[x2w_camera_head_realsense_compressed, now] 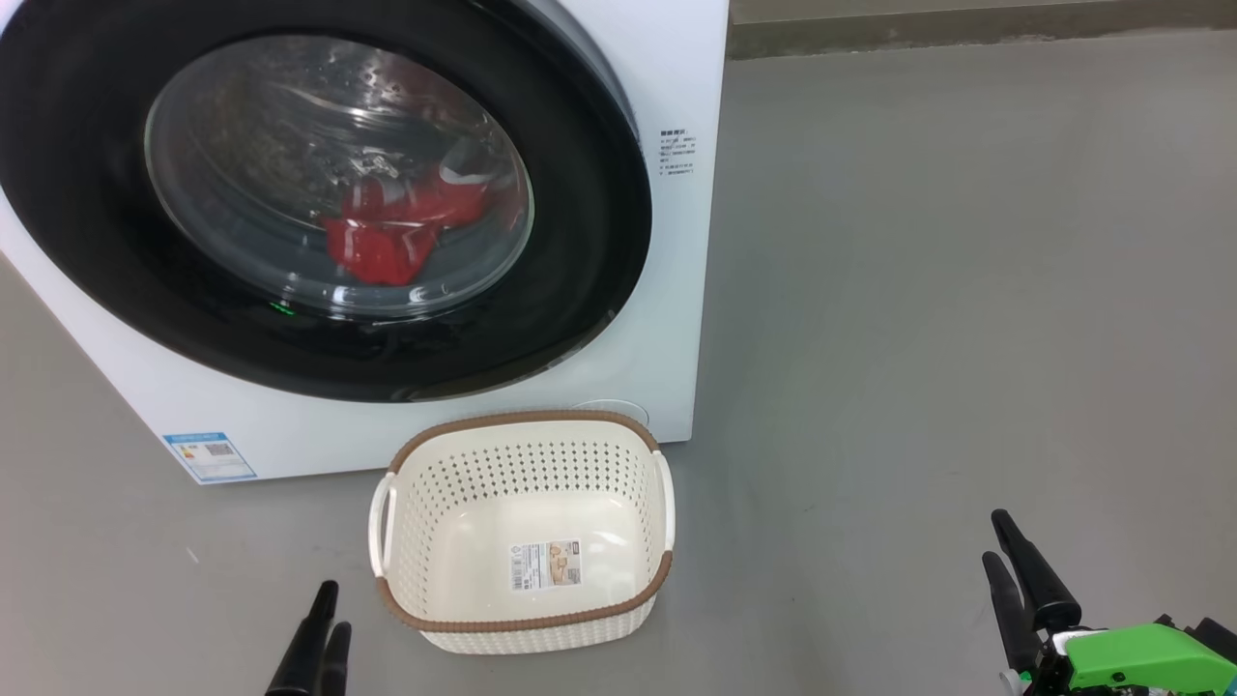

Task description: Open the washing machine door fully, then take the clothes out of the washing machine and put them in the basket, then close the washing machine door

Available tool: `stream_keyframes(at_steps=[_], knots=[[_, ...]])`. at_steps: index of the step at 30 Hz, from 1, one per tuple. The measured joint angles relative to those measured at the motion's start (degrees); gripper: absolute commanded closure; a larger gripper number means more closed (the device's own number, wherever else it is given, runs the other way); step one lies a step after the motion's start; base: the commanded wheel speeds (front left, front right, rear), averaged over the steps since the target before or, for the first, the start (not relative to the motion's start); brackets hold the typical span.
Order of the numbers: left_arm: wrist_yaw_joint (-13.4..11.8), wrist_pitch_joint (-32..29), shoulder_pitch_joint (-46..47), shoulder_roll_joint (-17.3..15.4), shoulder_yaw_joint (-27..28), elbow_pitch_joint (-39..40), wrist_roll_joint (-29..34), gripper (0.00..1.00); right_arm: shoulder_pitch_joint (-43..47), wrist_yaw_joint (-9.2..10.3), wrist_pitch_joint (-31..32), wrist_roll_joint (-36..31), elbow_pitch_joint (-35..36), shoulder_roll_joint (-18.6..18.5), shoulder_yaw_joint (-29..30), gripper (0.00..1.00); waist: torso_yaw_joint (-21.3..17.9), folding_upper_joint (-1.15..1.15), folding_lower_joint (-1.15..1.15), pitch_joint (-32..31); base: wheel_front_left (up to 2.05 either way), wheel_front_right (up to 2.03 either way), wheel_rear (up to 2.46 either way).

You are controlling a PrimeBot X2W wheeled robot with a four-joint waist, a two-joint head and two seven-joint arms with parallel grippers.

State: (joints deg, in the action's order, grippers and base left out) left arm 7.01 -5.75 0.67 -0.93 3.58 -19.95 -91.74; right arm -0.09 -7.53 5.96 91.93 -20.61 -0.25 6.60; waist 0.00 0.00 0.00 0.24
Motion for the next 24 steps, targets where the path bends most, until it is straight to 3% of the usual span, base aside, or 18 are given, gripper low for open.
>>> stream_keyframes(at_steps=[14, 24], knots=[[0.00, 1.91, 0.63, -0.04, -1.58, -0.29, 2.78, 0.00, -1.13, 0.00, -2.05, -0.96, -0.75, -0.25, -2.87, 0.00, -0.03, 0.00, 0.01, 0.04, 0.00, 0.00, 0.00], [-0.51, 3.86, 1.77, -0.07, -2.40, 0.05, 9.56, 0.00, -2.75, 0.00, -4.03, -7.68, -1.56, -0.46, -4.28, 0.00, -0.17, 0.00, 0.01, 0.20, 0.00, 0.00, 0.00]])
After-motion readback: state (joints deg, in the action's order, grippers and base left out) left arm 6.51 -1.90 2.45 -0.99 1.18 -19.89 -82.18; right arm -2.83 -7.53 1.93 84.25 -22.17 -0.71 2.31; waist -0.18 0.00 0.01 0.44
